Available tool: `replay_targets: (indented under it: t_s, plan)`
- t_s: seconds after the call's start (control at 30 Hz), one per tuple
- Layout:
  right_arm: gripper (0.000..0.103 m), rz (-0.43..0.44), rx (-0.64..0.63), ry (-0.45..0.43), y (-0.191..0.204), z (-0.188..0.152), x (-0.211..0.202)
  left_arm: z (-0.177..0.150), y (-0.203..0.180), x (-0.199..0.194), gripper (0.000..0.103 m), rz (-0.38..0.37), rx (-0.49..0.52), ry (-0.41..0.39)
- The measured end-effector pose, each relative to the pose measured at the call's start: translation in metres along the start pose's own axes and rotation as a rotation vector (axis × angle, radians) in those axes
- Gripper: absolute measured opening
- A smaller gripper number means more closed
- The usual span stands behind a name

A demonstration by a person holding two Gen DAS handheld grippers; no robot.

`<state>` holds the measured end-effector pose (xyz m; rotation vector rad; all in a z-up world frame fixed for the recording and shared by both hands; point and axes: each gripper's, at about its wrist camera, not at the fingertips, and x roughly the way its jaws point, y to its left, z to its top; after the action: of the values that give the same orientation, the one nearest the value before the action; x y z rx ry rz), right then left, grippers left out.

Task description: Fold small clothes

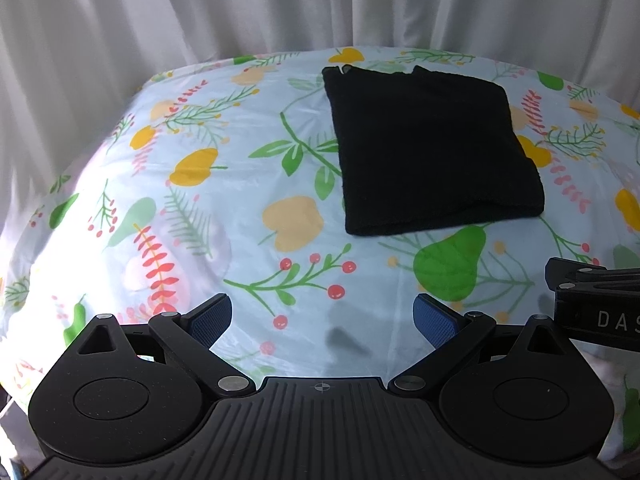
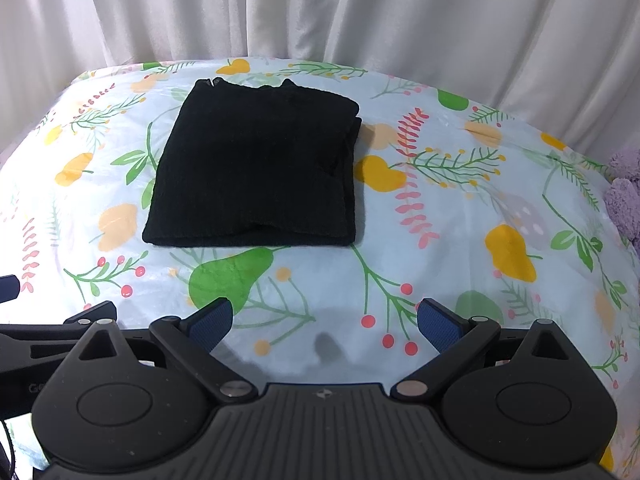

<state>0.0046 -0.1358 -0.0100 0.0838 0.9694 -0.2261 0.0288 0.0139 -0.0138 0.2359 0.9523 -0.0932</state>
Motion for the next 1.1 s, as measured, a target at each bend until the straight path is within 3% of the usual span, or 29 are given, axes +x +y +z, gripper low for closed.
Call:
replay_targets:
  t_s: [1.1]
  plan:
    - [0.099,0.003,0.017,0.006,-0.0030,-0.0011,0.0044,0.0012,-0.0016,0.0037,0.100,-0.002,-0.002,0.010]
